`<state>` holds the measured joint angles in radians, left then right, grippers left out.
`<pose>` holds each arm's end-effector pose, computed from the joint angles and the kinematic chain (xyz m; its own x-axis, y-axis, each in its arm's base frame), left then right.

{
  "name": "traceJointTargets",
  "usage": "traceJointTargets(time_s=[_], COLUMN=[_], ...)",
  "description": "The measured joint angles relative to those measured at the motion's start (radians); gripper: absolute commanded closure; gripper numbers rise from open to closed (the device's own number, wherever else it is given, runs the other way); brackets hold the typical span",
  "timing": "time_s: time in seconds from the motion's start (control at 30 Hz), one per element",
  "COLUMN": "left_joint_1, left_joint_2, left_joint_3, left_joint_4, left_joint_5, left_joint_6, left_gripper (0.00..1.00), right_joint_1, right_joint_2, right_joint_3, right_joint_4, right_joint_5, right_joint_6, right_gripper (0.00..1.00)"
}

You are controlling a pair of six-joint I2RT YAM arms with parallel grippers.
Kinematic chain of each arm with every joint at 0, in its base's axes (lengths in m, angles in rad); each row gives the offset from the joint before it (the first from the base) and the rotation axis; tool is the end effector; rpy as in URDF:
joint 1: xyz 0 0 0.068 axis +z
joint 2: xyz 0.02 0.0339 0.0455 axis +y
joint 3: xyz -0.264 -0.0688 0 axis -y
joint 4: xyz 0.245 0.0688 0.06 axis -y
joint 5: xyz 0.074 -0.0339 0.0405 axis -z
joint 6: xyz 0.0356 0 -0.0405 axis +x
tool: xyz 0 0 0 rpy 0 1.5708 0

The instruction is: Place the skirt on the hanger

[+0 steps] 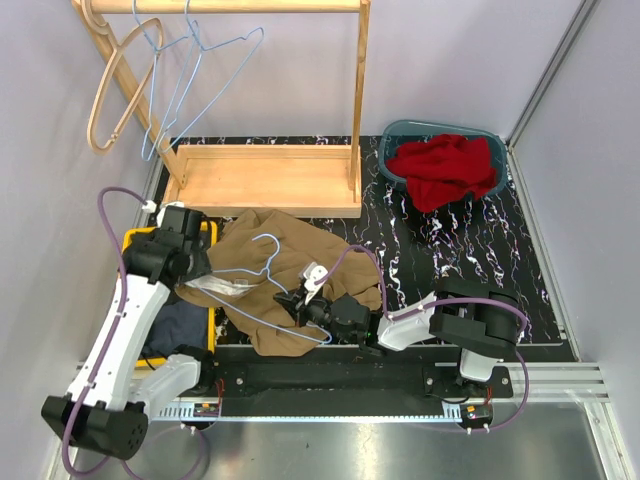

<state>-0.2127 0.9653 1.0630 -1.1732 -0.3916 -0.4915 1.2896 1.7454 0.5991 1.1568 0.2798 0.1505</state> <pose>0.1578 -0.0202 0.3201 -0.7666 -0.2807 -0.5775 -0.3902 0.9179 0.0717 0.1009 0.3140 0.1761 -0.1241 0.0897 -0.9882 -0.8376 0.5245 0.1528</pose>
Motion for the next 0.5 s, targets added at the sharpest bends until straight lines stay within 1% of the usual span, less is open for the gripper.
traceJointTargets(time_s=[0.17, 0.37, 0.4, 0.5], left_joint_1=[0.0, 0.001, 0.002, 0.002], left_joint_2=[-0.089, -0.112, -0.112, -0.113], left_joint_3=[-0.014, -0.039, -0.05, -0.078], left_joint_4=[0.016, 0.03, 0.037, 0.061], left_joint_5=[-0.055, -0.1, -0.106, -0.124], left_joint_6=[-0.041, -0.095, -0.103, -0.12], left_gripper=[0.51, 0.6, 0.65, 0.69], right_joint_1=[0.0, 0.0, 0.0, 0.0], right_joint_2=[0.003, 0.016, 0.019, 0.023], right_joint_3=[0.02, 0.039, 0.043, 0.056], right_joint_4=[-0.001, -0.002, -0.003, -0.015], right_joint_5=[0.016, 0.025, 0.027, 0.036], right_joint_6=[0.0, 0.001, 0.001, 0.002], right_gripper=[1.0, 1.0, 1.0, 1.0])
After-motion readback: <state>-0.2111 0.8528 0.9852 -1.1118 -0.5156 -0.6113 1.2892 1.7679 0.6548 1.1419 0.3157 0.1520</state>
